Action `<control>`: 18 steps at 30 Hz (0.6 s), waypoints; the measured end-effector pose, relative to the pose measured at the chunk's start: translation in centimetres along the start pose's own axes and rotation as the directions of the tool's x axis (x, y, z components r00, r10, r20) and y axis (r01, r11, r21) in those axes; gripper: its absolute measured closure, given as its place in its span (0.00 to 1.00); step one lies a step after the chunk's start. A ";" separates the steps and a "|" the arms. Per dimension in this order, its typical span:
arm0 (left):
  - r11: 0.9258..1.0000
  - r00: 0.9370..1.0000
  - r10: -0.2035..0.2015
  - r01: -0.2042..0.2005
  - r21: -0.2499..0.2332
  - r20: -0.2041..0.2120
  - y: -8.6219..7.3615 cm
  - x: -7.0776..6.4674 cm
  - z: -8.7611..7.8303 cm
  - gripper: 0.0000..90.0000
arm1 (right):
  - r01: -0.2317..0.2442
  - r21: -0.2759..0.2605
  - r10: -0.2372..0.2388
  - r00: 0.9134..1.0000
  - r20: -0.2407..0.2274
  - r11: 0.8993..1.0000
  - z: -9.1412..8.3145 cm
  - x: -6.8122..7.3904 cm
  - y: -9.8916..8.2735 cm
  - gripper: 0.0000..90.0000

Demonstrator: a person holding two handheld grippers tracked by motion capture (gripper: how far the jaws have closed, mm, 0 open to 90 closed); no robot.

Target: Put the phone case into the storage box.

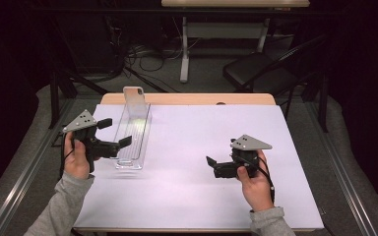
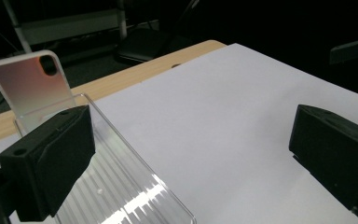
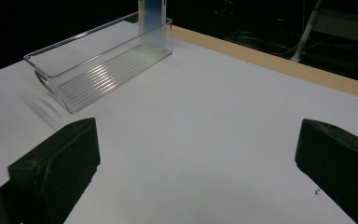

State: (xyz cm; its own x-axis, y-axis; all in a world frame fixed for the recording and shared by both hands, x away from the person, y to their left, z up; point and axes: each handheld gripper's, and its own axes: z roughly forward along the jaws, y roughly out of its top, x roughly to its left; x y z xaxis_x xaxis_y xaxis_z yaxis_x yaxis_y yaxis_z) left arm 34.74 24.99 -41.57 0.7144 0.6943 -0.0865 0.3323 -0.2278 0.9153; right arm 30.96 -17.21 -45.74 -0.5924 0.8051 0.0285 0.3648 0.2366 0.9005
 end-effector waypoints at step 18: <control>1.000 1.000 -0.004 0.004 -0.003 0.013 -3.3 -1.3 -1.6 0.01 | 0.017 0.007 -0.017 1.000 0.014 1.000 -2.1 0.0 -1.2 0.00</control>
State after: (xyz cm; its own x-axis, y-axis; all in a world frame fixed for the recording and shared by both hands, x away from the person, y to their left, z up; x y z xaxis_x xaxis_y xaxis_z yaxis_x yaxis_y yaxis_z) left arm 31.74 25.88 -43.83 0.7212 0.6862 -0.0954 0.3335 -0.2232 0.9160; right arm 29.01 -18.67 -45.86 -0.5887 0.8083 0.0069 0.3595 0.2542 0.8979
